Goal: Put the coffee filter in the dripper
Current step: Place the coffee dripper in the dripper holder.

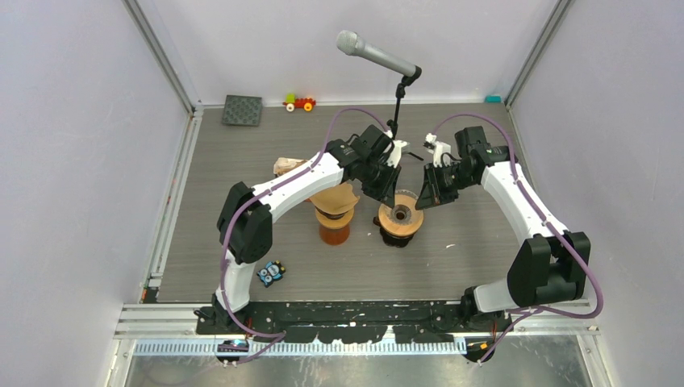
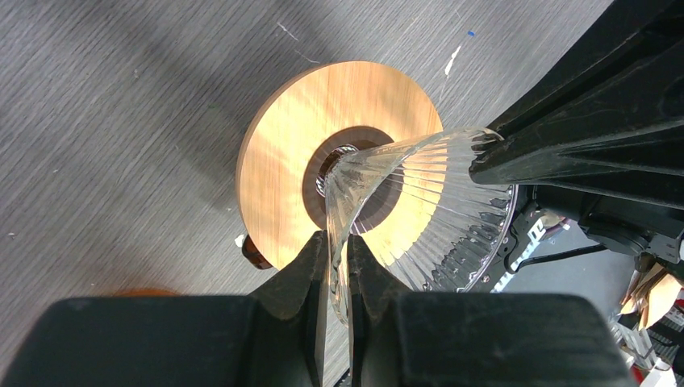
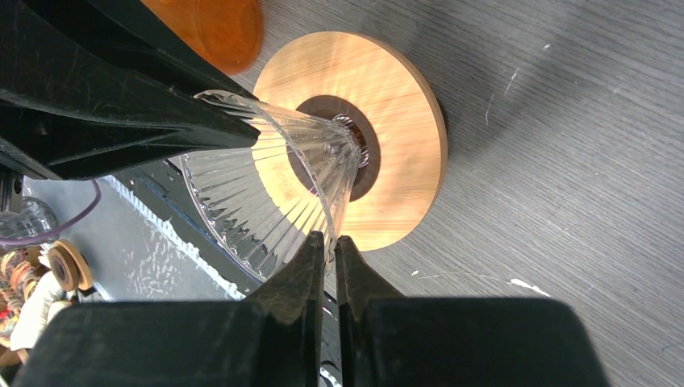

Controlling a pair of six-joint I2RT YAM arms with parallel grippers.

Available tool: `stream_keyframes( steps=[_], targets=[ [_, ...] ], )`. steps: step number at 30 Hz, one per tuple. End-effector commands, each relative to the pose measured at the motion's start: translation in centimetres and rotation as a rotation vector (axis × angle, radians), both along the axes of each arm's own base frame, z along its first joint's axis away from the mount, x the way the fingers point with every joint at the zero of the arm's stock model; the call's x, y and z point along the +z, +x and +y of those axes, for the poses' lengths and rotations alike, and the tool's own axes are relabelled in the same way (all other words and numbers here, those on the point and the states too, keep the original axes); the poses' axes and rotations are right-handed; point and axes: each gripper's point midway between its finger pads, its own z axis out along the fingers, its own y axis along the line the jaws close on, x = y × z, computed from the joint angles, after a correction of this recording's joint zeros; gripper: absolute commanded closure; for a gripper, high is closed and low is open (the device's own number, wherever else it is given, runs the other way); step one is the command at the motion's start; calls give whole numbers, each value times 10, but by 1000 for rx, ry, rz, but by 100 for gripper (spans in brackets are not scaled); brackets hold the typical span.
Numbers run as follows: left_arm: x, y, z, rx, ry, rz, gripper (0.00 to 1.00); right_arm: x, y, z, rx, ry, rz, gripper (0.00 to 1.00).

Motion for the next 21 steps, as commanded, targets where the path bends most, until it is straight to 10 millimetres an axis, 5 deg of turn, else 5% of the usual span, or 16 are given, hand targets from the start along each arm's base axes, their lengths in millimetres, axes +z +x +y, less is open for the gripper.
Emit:
stream_keyframes(
  steps=[1, 21],
  targets=[
    [-18, -17, -3, -51, 23, 82, 100, -20, 13, -3, 27, -57, -16, 99],
    [-47, -25, -4, -48, 50, 165, 100, -40, 12, -7, 27, -80, 17, 99]
  ],
)
